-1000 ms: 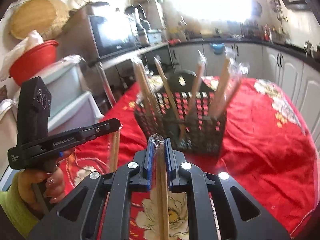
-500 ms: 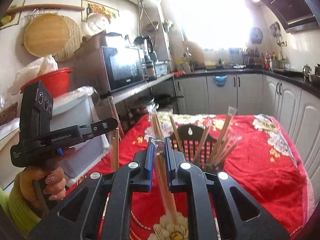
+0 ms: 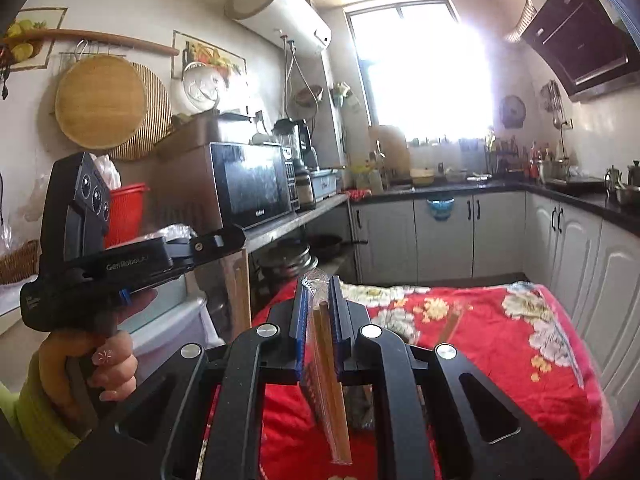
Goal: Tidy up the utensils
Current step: 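Lower the pack into a caddy slot with the right tool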
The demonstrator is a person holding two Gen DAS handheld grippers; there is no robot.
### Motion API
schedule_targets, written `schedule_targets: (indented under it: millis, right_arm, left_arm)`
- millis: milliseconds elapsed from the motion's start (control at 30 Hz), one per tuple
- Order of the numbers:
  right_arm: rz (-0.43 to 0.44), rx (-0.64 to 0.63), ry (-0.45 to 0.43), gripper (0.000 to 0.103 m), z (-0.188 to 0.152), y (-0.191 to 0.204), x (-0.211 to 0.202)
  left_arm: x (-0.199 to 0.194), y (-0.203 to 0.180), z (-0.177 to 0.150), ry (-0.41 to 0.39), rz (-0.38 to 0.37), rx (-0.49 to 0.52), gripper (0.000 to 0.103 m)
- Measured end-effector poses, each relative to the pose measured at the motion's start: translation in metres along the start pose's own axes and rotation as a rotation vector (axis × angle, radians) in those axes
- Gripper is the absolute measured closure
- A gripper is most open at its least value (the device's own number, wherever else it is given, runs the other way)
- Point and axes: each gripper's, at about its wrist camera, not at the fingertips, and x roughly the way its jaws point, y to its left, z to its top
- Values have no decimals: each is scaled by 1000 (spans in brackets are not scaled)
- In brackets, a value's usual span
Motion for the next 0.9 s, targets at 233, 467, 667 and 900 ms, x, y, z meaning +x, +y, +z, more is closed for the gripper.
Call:
schedule_targets:
  millis: [233,467,667,900]
  right_arm:
    - [-8,-2,-23,93,20,-4,9]
    - [-25,-3,-54,93,35,-12,22]
    - [-36,-7,-88,93,42,-19,31]
    - [-48,4,-123,93,43,-29,45]
  left_arm:
    - [12,-16,24,-43,16,60,103]
    - [35,-23,38,-63,43,96,103]
    - [53,-20,42,-64,44,95,103]
    - [71,-11,41,-68,66,74,103]
